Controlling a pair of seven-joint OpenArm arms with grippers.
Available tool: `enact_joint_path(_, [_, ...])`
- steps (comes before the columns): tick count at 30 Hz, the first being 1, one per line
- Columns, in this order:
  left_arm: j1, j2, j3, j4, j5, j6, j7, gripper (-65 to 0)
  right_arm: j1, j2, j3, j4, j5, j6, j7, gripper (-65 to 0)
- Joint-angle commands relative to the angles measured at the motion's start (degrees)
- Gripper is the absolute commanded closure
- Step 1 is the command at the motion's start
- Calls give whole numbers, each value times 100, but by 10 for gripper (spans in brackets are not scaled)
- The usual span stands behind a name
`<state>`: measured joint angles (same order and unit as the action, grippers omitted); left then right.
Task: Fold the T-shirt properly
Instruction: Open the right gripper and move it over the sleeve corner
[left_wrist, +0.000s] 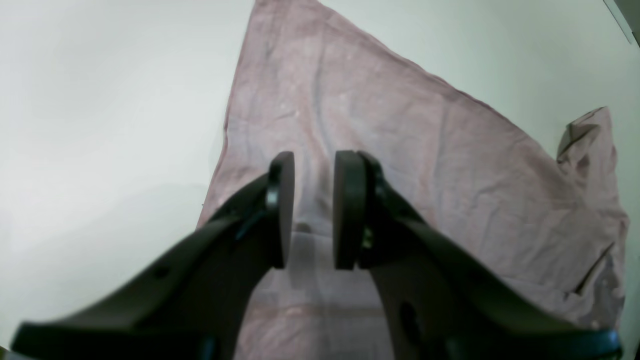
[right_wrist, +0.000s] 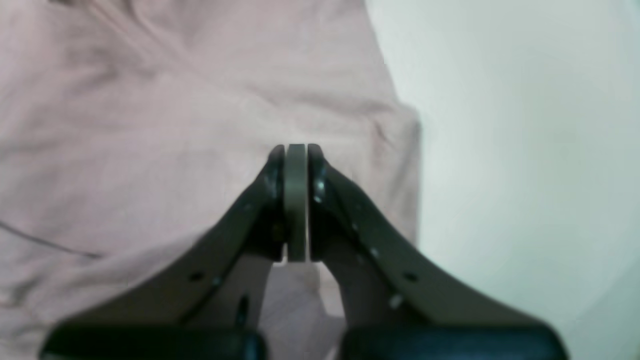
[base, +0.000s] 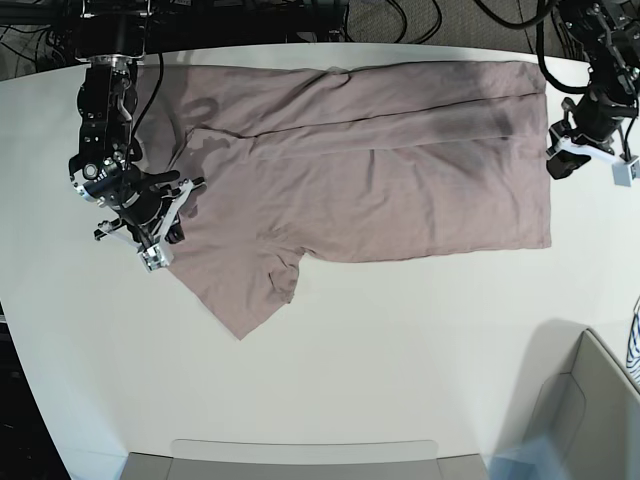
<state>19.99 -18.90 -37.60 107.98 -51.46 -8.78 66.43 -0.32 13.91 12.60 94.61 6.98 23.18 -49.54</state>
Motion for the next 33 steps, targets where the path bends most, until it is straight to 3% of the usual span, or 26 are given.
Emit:
enact_joint_path(1, [-34,-84,-51,98,-80,-6,-46,-139,89,64,19,126,36,-10,185,0])
enact_joint_path(8, [-43,-75,-7,89,-80,-6,-46,-139,-87,81,54,416,36,-10,114,-5])
enact_joint_path(16, [-43,-75,2,81,-80,-6,-46,-139,-1502,-42,63,1911,62,-10,158,-255])
enact_joint_path(20, [-43,-75,2,72,-80,-6,-46,-139,-1933,-508,529,2007,150,-19,176,-261])
enact_joint_path(25, [-43,-75,11,72,-80,-6,-46,-139,-2065,-1026,1566,1990,1258,-19,123,-261])
enact_joint_path(33, [-43,-75,11,72,-80,-6,-46,-139,-2135,-1220,1707,1383,1565,-37,158,-261])
